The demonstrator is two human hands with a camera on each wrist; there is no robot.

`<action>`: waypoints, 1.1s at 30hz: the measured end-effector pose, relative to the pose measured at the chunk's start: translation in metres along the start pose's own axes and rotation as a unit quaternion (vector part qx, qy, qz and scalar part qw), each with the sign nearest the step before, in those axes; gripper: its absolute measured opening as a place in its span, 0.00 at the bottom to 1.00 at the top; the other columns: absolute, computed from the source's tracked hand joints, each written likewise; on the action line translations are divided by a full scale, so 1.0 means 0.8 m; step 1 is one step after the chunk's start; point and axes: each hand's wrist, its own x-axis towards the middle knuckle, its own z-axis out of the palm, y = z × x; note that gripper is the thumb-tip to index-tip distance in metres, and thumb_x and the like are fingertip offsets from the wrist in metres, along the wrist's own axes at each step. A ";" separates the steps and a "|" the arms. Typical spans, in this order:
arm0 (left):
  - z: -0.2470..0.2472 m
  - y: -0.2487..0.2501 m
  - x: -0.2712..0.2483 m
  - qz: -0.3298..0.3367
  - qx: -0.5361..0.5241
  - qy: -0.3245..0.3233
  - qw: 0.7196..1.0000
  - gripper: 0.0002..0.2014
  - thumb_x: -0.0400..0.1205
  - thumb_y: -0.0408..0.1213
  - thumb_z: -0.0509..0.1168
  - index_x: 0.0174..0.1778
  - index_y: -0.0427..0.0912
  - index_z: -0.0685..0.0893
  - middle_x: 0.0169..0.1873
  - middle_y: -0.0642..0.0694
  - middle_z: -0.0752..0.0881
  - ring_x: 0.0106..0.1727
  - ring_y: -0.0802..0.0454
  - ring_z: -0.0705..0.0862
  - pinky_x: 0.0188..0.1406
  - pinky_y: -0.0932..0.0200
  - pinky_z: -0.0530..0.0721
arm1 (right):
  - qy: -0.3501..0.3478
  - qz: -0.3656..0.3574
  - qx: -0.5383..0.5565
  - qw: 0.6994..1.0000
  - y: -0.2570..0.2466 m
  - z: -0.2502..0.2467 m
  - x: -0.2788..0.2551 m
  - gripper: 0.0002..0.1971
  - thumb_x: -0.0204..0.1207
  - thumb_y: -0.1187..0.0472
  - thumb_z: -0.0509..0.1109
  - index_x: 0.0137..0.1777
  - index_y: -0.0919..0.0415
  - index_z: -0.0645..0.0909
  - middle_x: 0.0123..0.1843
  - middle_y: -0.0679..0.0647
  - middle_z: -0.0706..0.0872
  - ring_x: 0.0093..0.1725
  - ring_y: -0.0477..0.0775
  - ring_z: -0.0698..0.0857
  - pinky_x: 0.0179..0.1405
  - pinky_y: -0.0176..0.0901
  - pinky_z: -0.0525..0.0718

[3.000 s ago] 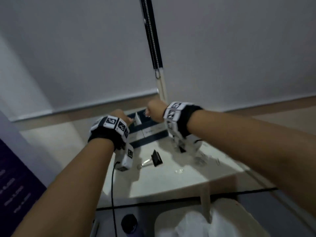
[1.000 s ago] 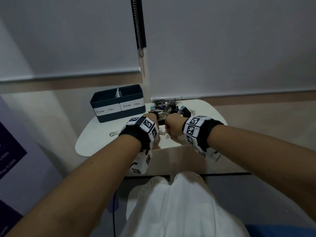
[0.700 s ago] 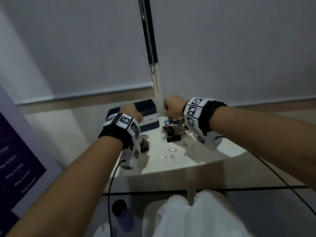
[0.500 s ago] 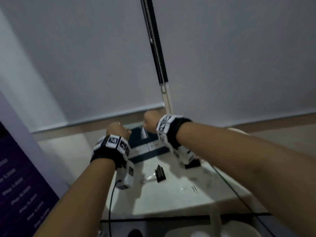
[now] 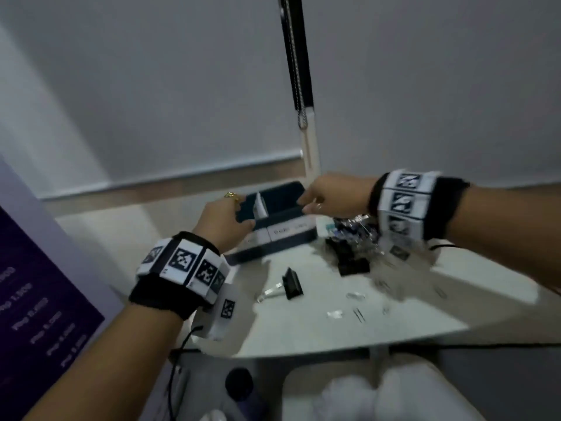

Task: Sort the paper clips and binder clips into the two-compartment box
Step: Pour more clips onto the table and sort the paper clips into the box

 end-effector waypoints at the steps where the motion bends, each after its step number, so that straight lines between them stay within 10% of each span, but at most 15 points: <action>1: 0.011 0.012 -0.026 0.030 -0.018 -0.011 0.999 0.23 0.81 0.37 0.65 0.73 0.39 0.72 0.69 0.42 0.79 0.68 0.47 0.79 0.67 0.59 0.75 | -0.001 0.012 -0.004 1.000 0.011 0.005 -0.028 0.18 0.83 0.56 0.60 0.66 0.63 0.81 0.64 0.57 0.86 0.62 0.57 0.83 0.62 0.42 0.77; 5: 0.073 0.052 -0.113 0.116 -0.031 -0.099 0.988 0.20 0.85 0.39 0.56 0.74 0.42 0.72 0.74 0.47 0.74 0.74 0.51 0.73 0.72 0.61 0.69 | -0.021 0.095 -0.021 0.995 0.046 0.038 -0.135 0.15 0.84 0.55 0.59 0.38 0.52 0.82 0.36 0.45 0.82 0.45 0.54 0.79 0.35 0.28 0.71; 8: 0.125 0.074 -0.150 0.106 0.015 -0.181 0.978 0.25 0.88 0.45 0.48 0.79 0.35 0.63 0.78 0.38 0.65 0.80 0.45 0.63 0.78 0.53 0.61 | -0.032 0.194 0.003 0.981 0.083 0.077 -0.176 0.19 0.84 0.49 0.55 0.57 0.63 0.81 0.59 0.60 0.83 0.63 0.62 0.79 0.59 0.46 0.75; 11: 0.164 0.090 -0.174 0.030 0.045 -0.207 0.977 0.35 0.86 0.55 0.41 0.82 0.32 0.43 0.82 0.36 0.45 0.84 0.43 0.42 0.83 0.47 0.43 | -0.049 0.255 -0.024 0.965 0.120 0.117 -0.188 0.50 0.71 0.25 0.41 0.77 0.67 0.62 0.80 0.66 0.59 0.82 0.66 0.55 0.81 0.57 0.58; 13: 0.180 0.106 -0.179 -0.001 0.019 -0.180 0.984 0.38 0.85 0.58 0.40 0.81 0.32 0.41 0.82 0.35 0.42 0.84 0.43 0.40 0.82 0.48 0.41 | -0.033 0.290 -0.012 0.956 0.132 0.135 -0.184 0.44 0.76 0.31 0.43 0.81 0.65 0.54 0.84 0.63 0.50 0.84 0.64 0.46 0.83 0.60 0.50; 27: 0.201 0.137 -0.128 0.138 -0.004 -0.152 0.979 0.22 0.88 0.37 0.48 0.80 0.39 0.61 0.82 0.44 0.56 0.84 0.48 0.54 0.81 0.55 0.53 | 0.091 0.146 0.067 0.983 0.104 0.151 -0.187 0.14 0.82 0.62 0.59 0.59 0.69 0.83 0.62 0.64 0.84 0.67 0.64 0.78 0.67 0.52 0.74; 33: 0.183 0.126 -0.111 0.116 -0.054 -0.119 0.985 0.12 0.81 0.24 0.62 0.59 0.29 0.85 0.54 0.42 0.87 0.57 0.55 0.84 0.50 0.80 0.73 | 0.135 0.174 0.084 0.972 0.098 0.138 -0.171 0.11 0.77 0.63 0.69 0.52 0.71 0.87 0.55 0.63 0.87 0.58 0.59 0.82 0.56 0.41 0.74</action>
